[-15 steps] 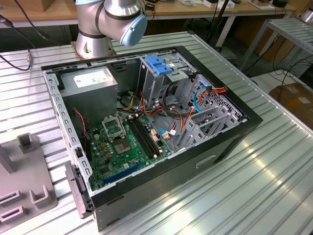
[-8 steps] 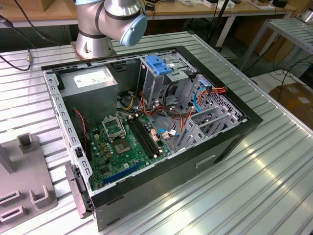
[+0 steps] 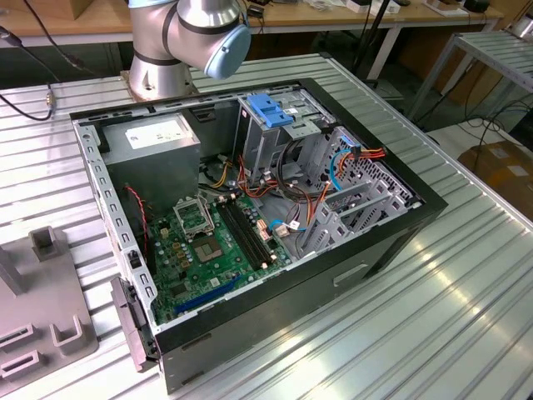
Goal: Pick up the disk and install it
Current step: 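Pick up the disk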
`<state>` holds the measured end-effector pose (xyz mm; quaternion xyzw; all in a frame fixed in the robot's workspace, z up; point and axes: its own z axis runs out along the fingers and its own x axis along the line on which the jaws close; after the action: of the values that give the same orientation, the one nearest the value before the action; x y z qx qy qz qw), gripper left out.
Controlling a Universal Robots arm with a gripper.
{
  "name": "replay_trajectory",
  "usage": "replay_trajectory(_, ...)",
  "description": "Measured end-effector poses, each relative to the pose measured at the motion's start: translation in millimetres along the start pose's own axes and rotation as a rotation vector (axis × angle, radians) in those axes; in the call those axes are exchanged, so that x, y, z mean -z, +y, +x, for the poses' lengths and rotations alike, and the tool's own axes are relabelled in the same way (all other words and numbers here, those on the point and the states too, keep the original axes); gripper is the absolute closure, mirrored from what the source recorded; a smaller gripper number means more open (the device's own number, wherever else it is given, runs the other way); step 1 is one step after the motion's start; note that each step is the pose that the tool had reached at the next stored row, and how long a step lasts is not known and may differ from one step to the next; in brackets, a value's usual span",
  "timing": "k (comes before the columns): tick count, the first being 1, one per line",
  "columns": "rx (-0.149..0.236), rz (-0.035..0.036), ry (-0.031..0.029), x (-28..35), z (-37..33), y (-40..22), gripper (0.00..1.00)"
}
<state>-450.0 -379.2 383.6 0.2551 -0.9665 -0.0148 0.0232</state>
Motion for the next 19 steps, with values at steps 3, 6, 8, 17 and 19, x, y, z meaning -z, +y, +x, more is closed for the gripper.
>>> replay_trajectory(3,0.049,0.0024,0.001,-0.1,0.0,0.0,0.9)
replay_trajectory(6,0.107,0.0054,0.0019,-0.2,0.0,0.0,0.9)
replay_trajectory(8,0.138,0.0071,0.0022,-0.3,0.0,0.0,0.9)
replay_trajectory(17,0.313,0.0194,0.0002,-1.9,0.0,0.0,0.9)
replay_trajectory(19,0.317,0.0213,-0.0017,-3.8,-0.1,-0.1,0.9)
